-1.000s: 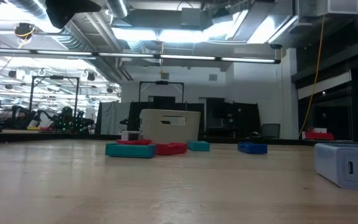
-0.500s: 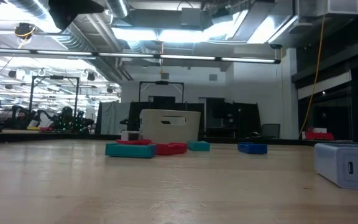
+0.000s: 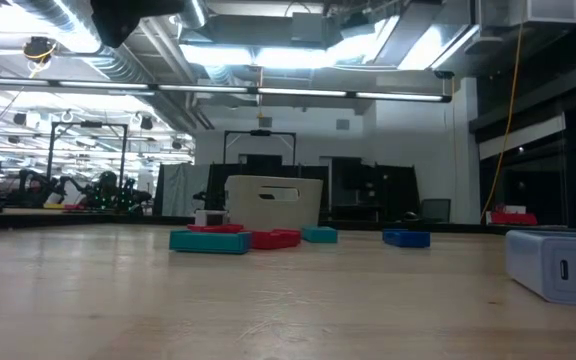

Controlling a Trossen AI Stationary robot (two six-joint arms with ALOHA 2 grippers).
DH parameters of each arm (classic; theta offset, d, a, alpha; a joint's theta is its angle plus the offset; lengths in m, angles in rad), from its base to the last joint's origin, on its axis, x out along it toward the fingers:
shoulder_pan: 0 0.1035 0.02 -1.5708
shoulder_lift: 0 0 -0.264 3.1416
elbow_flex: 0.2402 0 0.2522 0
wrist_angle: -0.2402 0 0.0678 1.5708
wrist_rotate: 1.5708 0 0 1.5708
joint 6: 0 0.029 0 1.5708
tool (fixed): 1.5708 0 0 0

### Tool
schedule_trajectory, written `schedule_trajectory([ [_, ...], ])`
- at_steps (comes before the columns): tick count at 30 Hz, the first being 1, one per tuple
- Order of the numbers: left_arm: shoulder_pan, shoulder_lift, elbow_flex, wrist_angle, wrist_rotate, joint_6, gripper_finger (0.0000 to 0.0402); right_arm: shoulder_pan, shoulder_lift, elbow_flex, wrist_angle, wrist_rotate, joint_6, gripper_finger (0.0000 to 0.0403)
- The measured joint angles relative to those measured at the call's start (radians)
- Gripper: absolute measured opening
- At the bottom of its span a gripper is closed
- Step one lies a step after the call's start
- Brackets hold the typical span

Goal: Pick & Place Office items
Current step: Put the blue charger adapter into the blue bin

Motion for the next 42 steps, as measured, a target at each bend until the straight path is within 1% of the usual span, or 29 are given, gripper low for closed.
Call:
schedule_trajectory([
  [4, 0.000, 0.000, 0.000, 0.000, 0.006, 0.000, 0.0239, -0.012, -0.004, 0.000, 0.008, 0.013, 0.010, 0.0329],
  [6, 0.000, 0.000, 0.000, 0.000, 0.006, 0.000, 0.0239, -0.029, -0.020, 0.000, 0.035, 0.059, 0.011, 0.0317],
  [7, 0.000, 0.000, 0.000, 0.000, 0.006, 0.001, 0.0239, -0.044, -0.034, 0.000, 0.054, 0.090, 0.001, 0.0312],
  [11, 0.002, 0.000, 0.000, 0.000, 0.005, 0.009, 0.0239, -0.121, -0.085, 0.002, 0.139, 0.288, -0.056, 0.0298],
  [13, 0.009, 0.000, 0.000, 0.001, 0.011, 0.009, 0.0239, -0.166, -0.101, 0.002, 0.172, 0.364, -0.080, 0.0296],
  [14, 0.012, 0.000, 0.000, 0.001, 0.018, 0.009, 0.0239, -0.189, -0.108, 0.002, 0.190, 0.378, -0.081, 0.0295],
  [17, 0.022, 0.000, 0.000, 0.000, 0.042, 0.009, 0.0239, -0.252, -0.114, 0.002, 0.279, 0.374, -0.087, 0.0295],
  [20, 0.027, 0.000, 0.000, 0.001, 0.059, 0.017, 0.0239, -0.287, -0.106, 0.003, 0.392, 0.399, -0.106, 0.0295],
  [22, 0.028, 0.000, 0.000, 0.000, 0.064, 0.028, 0.0239, -0.300, -0.091, 0.003, 0.413, 0.416, -0.098, 0.0295],
  [27, 0.029, 0.000, 0.000, 0.000, 0.081, 0.051, 0.0239, -0.330, -0.035, 0.002, 0.392, 0.334, -0.054, 0.0295],
  [33, 0.055, 0.000, 0.000, 0.000, 0.152, 0.069, 0.0239, -0.350, 0.045, 0.002, 0.401, 0.206, -0.025, 0.0295],
  [39, 0.082, 0.000, 0.000, 0.000, 0.220, 0.085, 0.0239, -0.352, 0.077, 0.001, 0.399, 0.172, 0.000, 0.0295],
  [42, 0.092, 0.000, 0.000, -0.001, 0.244, 0.096, 0.0239, -0.352, 0.080, 0.001, 0.359, 0.140, 0.001, 0.0295],
])
